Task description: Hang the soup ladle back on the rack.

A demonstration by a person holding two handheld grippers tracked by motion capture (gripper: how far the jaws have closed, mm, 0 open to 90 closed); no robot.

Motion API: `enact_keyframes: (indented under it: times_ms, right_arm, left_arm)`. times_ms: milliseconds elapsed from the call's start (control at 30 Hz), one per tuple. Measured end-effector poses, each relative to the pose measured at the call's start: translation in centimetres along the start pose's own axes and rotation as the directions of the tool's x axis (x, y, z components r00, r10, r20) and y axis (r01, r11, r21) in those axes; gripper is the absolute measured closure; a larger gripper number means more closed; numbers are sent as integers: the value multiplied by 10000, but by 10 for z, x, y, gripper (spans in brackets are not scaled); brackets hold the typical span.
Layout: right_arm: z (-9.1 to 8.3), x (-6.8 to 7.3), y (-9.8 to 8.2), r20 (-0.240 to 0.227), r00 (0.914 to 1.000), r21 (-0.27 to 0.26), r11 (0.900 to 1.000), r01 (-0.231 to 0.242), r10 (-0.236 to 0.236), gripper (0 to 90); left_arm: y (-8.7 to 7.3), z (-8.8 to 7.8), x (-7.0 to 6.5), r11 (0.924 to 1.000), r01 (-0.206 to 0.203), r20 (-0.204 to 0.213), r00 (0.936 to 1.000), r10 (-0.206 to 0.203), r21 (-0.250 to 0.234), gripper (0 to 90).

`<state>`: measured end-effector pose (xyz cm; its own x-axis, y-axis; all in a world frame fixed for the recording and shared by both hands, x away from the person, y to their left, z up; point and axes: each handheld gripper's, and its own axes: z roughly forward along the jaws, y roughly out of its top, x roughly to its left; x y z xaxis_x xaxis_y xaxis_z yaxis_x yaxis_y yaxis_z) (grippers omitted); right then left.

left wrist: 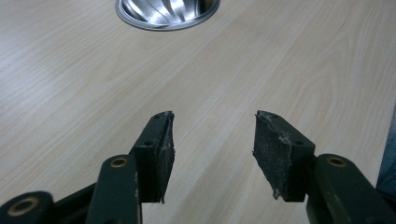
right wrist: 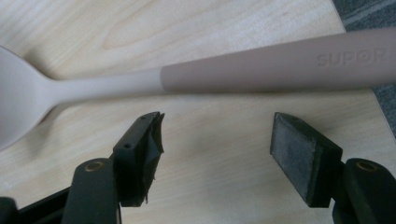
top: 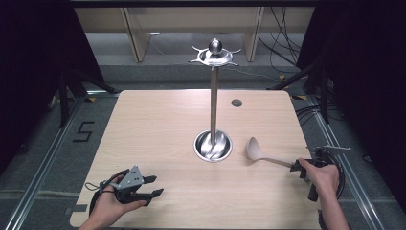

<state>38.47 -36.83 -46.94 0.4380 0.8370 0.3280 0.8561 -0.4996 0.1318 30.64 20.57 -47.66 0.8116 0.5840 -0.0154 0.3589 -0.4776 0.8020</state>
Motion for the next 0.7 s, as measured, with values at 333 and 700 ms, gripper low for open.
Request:
enact_keyframes:
  times_ms: [333,700]
  right_arm:
    - [3,0,13,-42,9992,-227,9989,-398,398,335]
    - [10,8,34,340,9965,-416,9963,-751,765,322]
  left_arm:
    - [1,3,1,9998,-172,120,9998,172,68,467]
    - [0,4,0,9995,-296,182,9994,294,78,469]
